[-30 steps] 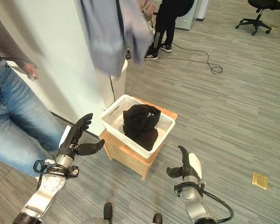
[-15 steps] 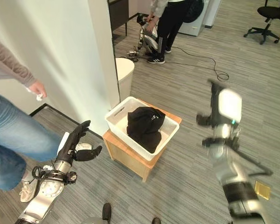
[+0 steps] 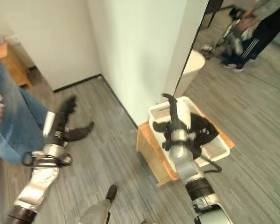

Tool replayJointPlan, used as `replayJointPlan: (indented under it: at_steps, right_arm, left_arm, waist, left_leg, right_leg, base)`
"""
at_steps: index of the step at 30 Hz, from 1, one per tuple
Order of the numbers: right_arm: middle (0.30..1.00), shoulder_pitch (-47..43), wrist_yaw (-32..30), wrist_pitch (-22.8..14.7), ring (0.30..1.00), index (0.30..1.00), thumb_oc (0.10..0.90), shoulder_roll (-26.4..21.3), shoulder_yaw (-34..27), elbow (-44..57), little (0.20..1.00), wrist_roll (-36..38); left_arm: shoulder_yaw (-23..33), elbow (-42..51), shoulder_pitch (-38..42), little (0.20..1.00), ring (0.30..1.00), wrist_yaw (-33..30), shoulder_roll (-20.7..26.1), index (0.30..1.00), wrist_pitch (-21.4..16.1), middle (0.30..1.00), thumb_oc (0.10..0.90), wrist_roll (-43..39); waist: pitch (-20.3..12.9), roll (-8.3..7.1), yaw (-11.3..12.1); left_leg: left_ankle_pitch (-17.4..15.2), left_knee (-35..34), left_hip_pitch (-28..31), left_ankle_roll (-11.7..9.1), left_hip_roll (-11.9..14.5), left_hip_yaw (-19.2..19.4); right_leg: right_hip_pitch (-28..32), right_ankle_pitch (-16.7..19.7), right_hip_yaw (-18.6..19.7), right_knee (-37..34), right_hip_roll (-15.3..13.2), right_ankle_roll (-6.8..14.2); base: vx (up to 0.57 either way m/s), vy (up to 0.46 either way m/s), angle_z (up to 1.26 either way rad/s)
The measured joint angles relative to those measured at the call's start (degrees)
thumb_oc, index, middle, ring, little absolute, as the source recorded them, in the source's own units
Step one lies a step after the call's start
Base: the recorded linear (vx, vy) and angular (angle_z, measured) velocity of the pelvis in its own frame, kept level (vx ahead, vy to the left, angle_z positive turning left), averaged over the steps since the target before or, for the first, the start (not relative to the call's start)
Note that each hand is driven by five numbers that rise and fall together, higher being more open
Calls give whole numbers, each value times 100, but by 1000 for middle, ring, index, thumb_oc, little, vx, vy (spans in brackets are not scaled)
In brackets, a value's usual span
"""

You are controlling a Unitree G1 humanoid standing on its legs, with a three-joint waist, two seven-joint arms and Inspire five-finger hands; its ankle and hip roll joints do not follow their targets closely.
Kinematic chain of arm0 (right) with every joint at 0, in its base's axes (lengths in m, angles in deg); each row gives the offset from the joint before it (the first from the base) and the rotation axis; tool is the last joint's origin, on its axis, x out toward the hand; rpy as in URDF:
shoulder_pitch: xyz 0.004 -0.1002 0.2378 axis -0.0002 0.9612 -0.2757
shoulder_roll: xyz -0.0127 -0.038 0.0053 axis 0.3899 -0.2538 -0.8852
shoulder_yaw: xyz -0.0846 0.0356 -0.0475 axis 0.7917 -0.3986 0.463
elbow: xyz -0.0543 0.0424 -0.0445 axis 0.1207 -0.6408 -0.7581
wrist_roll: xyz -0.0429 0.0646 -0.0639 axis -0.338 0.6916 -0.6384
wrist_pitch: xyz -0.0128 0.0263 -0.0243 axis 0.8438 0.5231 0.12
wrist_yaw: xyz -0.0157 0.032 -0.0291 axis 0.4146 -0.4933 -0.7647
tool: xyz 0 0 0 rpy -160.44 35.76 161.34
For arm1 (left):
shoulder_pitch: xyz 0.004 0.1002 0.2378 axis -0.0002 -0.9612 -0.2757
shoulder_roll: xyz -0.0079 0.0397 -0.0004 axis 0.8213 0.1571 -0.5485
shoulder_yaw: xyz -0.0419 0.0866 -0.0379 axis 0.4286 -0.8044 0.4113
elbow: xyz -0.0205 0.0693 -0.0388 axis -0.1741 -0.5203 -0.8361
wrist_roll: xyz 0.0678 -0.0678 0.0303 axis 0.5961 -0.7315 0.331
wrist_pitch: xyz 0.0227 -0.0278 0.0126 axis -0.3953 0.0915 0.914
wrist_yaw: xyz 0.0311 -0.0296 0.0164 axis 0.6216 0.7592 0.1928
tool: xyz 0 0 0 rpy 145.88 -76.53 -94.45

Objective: Pick up bed clothes into laundry basket.

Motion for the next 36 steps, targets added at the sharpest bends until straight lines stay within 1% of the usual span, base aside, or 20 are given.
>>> replayJointPlan:
  at_steps: [3,5,6,7,11,14,15,16,17,18,19,21,22,25,27,31,33,34,35,36]
  right_arm:
    - [900,1872,115,-473,900,900,800,-380,-2,564,900,-271]
    - [900,1975,237,-320,900,900,800,-615,136,61,900,-298]
    - [900,1918,353,-89,900,900,800,-748,181,-280,900,-314]
    - [900,1799,452,5,900,900,800,-634,225,-421,900,-315]
    - [900,1594,515,-20,900,900,800,-621,103,-56,900,-303]
    - [900,1513,505,-78,900,900,800,-722,-23,7,900,-295]
    - [900,1385,514,-94,900,900,800,-889,-35,-48,900,-292]
    - [900,1335,515,-117,900,900,800,-886,20,-50,900,-290]
    - [900,1209,513,-158,900,900,800,-819,110,-51,900,-291]
    - [900,975,514,-238,900,900,800,-736,103,-57,900,-286]
    - [900,858,537,-237,900,900,800,-750,87,-216,900,-280]
    - [900,602,570,-282,900,900,800,-838,62,-263,900,-273]
    - [900,639,559,-291,900,900,800,-974,-94,-269,900,-261]
    - [900,540,565,-235,900,900,800,-1157,-339,-360,900,-160]
    - [900,744,574,-286,900,900,800,-1104,-502,-311,900,-99]
    - [900,626,798,-408,900,900,800,-1001,30,-353,900,-112]
    - [900,433,913,-420,900,900,800,-666,304,-667,900,-107]
    - [900,386,926,-368,900,900,800,-430,355,-850,900,-99]
    - [900,365,969,-373,900,900,800,-531,366,-842,900,-100]
    - [900,195,1010,-411,900,900,800,-525,365,-842,900,-116]
  left_arm:
    - [254,260,-661,900,900,-177,-213,900,-143,900,800,198]
    - [165,179,-903,900,900,-285,-406,900,-143,900,800,219]
    - [-26,10,-878,900,900,-219,-503,900,-134,900,800,219]
    - [-54,-56,-865,900,900,-183,-467,900,-128,900,800,218]
    - [-35,-133,-886,900,900,-196,-486,900,-143,900,800,214]
    - [-44,-177,-893,900,900,-117,-644,900,-211,900,800,210]
    - [-102,-263,-732,900,900,-108,-777,900,-208,900,800,195]
    - [-88,-207,-721,900,900,-110,-766,900,-229,900,800,179]
    - [-27,-54,-727,900,900,-122,-668,900,-306,900,800,170]
    - [71,-42,-438,900,900,-88,-452,900,-428,900,800,190]
    - [7,-292,-177,900,900,-59,-527,900,-413,900,800,189]
    - [-30,-547,-116,900,900,23,-503,900,-391,900,800,166]
    - [-132,-621,-70,900,900,25,-632,900,-385,900,800,170]
    - [-302,-726,108,900,900,171,-727,900,-350,900,800,199]
    - [-453,-559,27,900,900,241,-758,900,-381,900,800,205]
    - [-136,-561,-153,900,900,238,-457,900,-437,900,800,178]
    - [-65,-763,-204,900,900,263,-272,900,-435,900,800,173]
    - [-152,-792,-153,900,900,294,-100,900,-442,900,800,201]
    - [-253,-749,-160,900,900,310,-94,900,-445,900,800,215]
    - [-245,-660,-157,900,900,321,-27,900,-466,900,800,216]
  waist:
    - [13,-149,-176]
    - [87,-10,-292]
    - [189,134,-494]
    - [319,-105,-476]
    - [431,-511,-571]
    - [392,-485,-654]
    - [381,-145,-986]
    - [116,-150,-1034]
    - [-199,-271,-1138]
    - [-43,-637,-1213]
    - [-2,-509,-1244]
    - [-34,-485,-1473]
    - [-69,-426,-1597]
    - [-162,-234,-1635]
    - [-293,-112,-1811]
    - [-465,-222,-1492]
    - [-406,-431,-1271]
    - [-256,-741,-1303]
    - [-238,-654,-1377]
    - [-191,-506,-1320]
  left_leg:
    - [35,101,-7,-89,1,-95]
    - [178,39,-45,-192,33,14]
    - [-117,-218,-79,104,250,879]
    - [-674,-138,-81,-125,383,1721]
    - [-753,1321,1,0,404,2035]
    - [-831,2029,509,541,335,1971]
    - [-348,1665,611,974,397,2055]
    - [137,913,580,861,333,1977]
    - [748,-43,582,219,231,1941]
    - [-104,720,572,407,215,2430]
    - [-696,1544,715,289,776,2841]
    - [-786,2289,1538,-694,1547,3491]
    - [-508,2255,1682,-835,1604,3557]
    - [-320,1706,1823,-748,1462,4278]
    - [-358,536,2025,-377,1013,4645]
    - [-627,-179,1993,-59,606,4207]
    - [-684,120,1916,-25,520,4087]
    - [-1185,840,1559,188,513,3970]
    - [-1151,419,1536,324,393,3943]
    - [-1076,-40,1650,343,319,4046]
  right_leg:
    - [393,33,-484,-405,-1,-102]
    - [552,147,-713,-551,207,-229]
    - [626,248,-1121,-594,287,-372]
    - [532,289,-1164,-647,82,-441]
    - [705,719,-1605,-1146,-537,-427]
    - [831,589,-1890,-819,-722,-217]
    - [64,257,-2125,863,-719,-58]
    - [-568,88,-2117,922,-568,-92]
    - [-943,356,-2150,-72,-455,-413]
    - [-871,1531,-2371,-859,-680,-712]
    - [-622,1659,-2756,-998,-538,-767]
    - [-238,1669,-3623,-1155,-733,-709]
    - [-174,1671,-3996,-1168,-878,-689]
    - [-86,1752,-4689,-1089,-1175,-312]
    - [-55,1700,-5240,-683,-1566,-58]
    - [-176,1682,-4940,-593,-1755,276]
    - [-252,1753,-4837,119,-2167,259]
    - [-198,1825,-4551,527,-2498,214]
    - [-378,1934,-4277,938,-2610,434]
    - [-839,1570,-3438,1635,-2611,1049]
  base:
    - [-238,-112,69]
    - [-185,-45,84]
    - [-162,-1,105]
    - [-151,2,90]
    - [-236,-7,48]
    - [-165,-2,82]
    - [-187,-6,149]
    - [-295,-20,176]
    - [-161,-32,149]
    - [-162,-29,154]
    - [-167,-18,149]
    - [-154,-8,202]
    - [-53,26,205]
    - [-146,203,181]
    - [-32,235,206]
    - [-25,232,77]
    - [-32,210,66]
    - [-108,126,102]
    - [-112,106,95]
    - [0,169,62]
